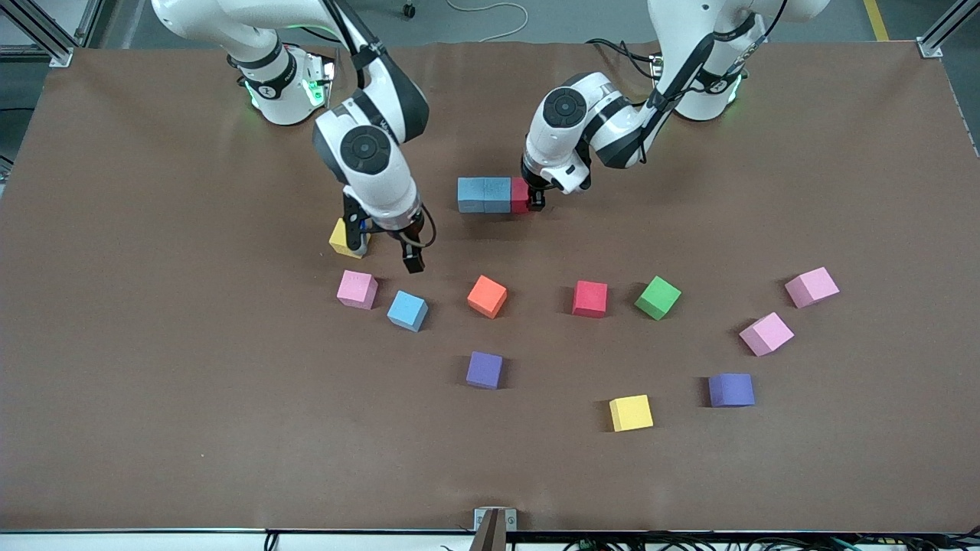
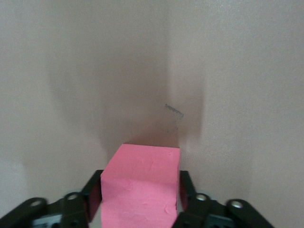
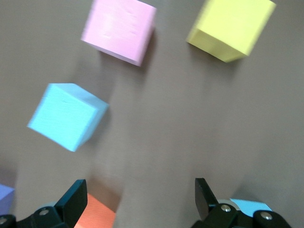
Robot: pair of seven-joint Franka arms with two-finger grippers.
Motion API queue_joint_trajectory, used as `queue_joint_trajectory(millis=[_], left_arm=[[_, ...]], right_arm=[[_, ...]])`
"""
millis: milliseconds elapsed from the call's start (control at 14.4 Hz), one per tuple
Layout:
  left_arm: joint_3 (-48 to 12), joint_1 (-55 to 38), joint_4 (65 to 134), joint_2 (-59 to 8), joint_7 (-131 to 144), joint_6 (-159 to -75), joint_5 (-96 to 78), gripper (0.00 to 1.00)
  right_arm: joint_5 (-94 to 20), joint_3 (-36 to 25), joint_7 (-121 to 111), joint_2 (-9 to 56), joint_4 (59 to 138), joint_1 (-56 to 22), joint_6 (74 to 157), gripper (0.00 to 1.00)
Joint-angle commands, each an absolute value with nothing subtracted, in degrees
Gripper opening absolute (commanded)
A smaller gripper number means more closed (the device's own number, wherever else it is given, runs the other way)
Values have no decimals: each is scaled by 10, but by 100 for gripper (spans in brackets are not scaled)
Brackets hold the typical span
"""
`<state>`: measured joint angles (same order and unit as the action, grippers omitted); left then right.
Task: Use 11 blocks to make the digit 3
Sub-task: 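Grasp the blue cube by the pink cube with the right gripper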
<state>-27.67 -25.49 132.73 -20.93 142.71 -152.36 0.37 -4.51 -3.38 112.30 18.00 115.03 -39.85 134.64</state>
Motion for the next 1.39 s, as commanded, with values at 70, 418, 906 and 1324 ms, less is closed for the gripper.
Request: queue_joint_trajectory(millis=[70,418,906,1324], left_arm=[[-279,-252,1316,-213,1429,-1509,14,100],[-279,-256,1310,-195,1429,-1474,15,100],[-279,-247,1305,-120,1426,-1399,11,100],[-277,-171,1183,-121,1312,-1245,11,100]], right_arm=[[-40,-25,1023,234,1097,-367,1375,100],[-42,-25,676,281,1049,-346,1375,100],[-40,-25,501,319,1033,-330,1377,100],[-40,-25,507,357,1005,-336,1382,100]])
